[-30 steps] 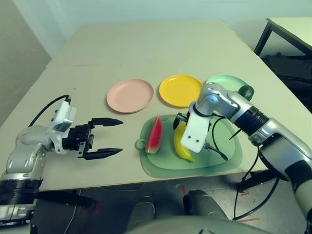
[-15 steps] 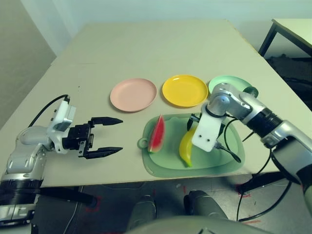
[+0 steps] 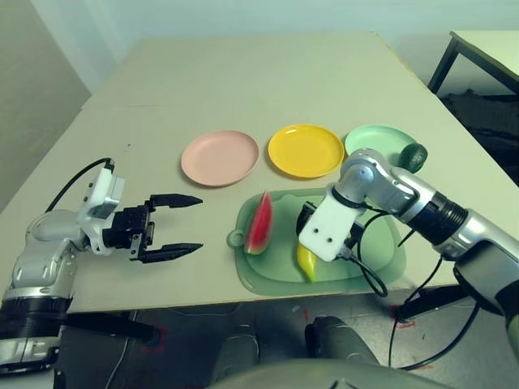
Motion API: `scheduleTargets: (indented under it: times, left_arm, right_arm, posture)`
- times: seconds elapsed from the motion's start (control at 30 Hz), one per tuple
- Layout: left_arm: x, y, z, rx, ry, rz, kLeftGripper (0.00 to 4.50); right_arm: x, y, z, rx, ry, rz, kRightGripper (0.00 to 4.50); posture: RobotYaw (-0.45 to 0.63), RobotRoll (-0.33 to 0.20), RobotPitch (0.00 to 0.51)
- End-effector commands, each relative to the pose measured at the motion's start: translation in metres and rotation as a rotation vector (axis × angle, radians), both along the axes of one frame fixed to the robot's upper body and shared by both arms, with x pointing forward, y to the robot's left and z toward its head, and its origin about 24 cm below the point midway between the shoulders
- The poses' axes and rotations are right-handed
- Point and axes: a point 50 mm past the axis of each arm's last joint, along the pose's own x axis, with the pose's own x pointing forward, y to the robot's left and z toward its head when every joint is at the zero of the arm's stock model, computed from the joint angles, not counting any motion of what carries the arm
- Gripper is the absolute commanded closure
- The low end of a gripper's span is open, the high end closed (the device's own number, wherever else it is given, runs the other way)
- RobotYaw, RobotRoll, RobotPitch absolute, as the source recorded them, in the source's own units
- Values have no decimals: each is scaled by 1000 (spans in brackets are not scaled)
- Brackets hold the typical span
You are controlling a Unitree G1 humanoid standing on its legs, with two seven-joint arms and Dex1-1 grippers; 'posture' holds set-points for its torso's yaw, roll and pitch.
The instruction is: Place the fruits into color-matched plates.
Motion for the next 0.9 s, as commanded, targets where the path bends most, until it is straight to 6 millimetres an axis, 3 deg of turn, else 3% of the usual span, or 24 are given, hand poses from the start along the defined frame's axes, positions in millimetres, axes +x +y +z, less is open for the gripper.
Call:
scheduleTargets:
  times: [0.03,0.2,0.23,0.43,0.6,0.9]
  left_arm:
    - [-2,2,-1,15,-5,6,0]
    - [-2,2,2,9,-16,11,0]
    - [-2,2,3,8,-17,11,0]
    - [0,2,3,9,-14,10,0]
    - [7,4,3,-7,-34,74,0]
    - [23,9,3,-57,-51,295,0]
  right_arm:
    - [1,-4,-4,-28,-4,6,1025]
    - [3,-7,-6,-50,-14,2,2757]
    - [3,-7,-6,-50,-14,1,2858]
    - [6,-10,-4,-55,-15,-17,2858]
    - [23,-7,20,-12,-58,-74,2858]
    - [85,-1,74,155,-229,-361,2858]
  posture:
    - [-68,0,59]
    - [-65,0,61]
    - [-68,0,60]
    - [-77,0,64]
    - [-82,0,57]
    - [-76,0,53]
